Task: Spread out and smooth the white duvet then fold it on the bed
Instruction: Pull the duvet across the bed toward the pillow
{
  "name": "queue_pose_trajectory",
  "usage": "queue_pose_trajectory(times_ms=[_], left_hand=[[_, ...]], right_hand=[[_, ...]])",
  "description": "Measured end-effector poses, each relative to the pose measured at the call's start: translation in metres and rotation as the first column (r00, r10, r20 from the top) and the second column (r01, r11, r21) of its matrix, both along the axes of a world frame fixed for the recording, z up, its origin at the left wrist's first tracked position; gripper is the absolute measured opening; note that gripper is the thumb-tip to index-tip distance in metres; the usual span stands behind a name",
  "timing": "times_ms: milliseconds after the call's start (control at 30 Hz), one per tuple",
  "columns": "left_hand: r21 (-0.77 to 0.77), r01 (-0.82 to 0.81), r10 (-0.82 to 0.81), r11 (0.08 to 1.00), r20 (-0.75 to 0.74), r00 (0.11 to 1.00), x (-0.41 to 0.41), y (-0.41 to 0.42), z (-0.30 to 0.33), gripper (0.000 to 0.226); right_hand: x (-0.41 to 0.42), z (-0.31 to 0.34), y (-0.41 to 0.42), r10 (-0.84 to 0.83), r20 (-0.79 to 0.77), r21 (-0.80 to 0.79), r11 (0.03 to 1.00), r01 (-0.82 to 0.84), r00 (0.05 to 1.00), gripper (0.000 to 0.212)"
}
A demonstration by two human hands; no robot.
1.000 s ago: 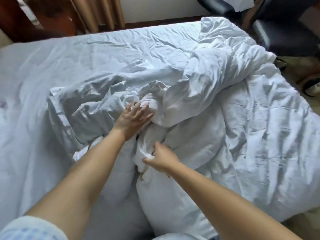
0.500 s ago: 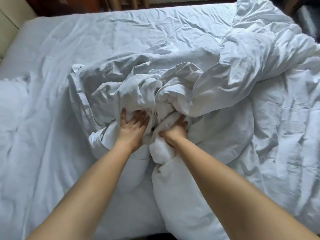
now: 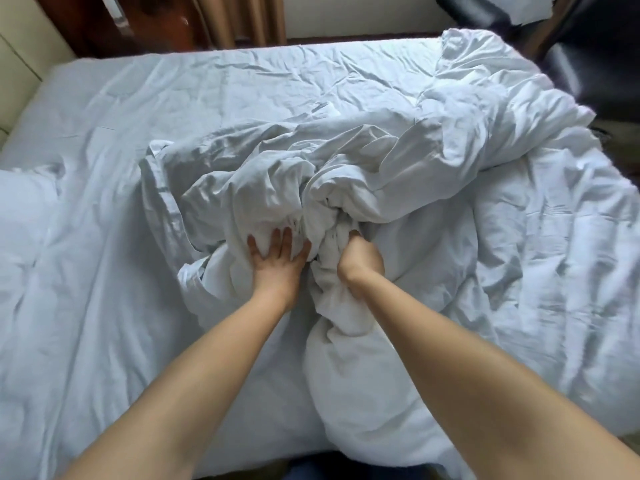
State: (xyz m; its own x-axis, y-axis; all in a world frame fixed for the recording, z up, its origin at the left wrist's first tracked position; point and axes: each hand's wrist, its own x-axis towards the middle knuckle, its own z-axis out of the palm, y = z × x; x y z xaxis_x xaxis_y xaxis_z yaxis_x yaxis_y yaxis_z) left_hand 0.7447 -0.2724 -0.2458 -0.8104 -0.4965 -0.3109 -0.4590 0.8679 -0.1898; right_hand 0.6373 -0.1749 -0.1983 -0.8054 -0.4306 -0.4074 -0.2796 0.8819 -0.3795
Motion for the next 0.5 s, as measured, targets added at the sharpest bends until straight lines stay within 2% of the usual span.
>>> queue_pose_trajectory(times_ms=[67, 200, 367, 433, 500], left_hand=[[-0.001, -0.043, 0.043, 0.999, -0.017, 0.999, 0.001, 0.008, 0.007, 0.076], [-0.037, -0.108, 0.109, 0.993, 0.033, 0.993, 0.007, 0.025, 0.022, 0.093], [0.019, -0.209, 0.209, 0.978, 0.029, 0.978, 0.005, 0.056, 0.039, 0.102], [0.053, -0.273, 0.274, 0.961, -0.011, 0.962, 0.007, 0.064, 0.039, 0.105], [0.070, -0.330, 0.331, 0.941, -0.005, 0.944, 0.011, 0.068, 0.041, 0.102]], right_hand=[[0.000, 0.018, 0.010, 0.013, 0.006, -0.019, 1.000, -0.013, 1.000, 0.031], [0.008, 0.054, 0.046, -0.017, -0.010, -0.146, 0.989, 0.015, 1.000, 0.028], [0.044, 0.099, 0.101, -0.013, -0.020, -0.323, 0.946, 0.006, 1.000, 0.019], [0.065, 0.100, 0.120, 0.074, 0.011, -0.316, 0.946, -0.067, 0.997, 0.019], [0.084, 0.083, 0.137, 0.181, 0.055, -0.239, 0.957, -0.163, 0.982, 0.026]])
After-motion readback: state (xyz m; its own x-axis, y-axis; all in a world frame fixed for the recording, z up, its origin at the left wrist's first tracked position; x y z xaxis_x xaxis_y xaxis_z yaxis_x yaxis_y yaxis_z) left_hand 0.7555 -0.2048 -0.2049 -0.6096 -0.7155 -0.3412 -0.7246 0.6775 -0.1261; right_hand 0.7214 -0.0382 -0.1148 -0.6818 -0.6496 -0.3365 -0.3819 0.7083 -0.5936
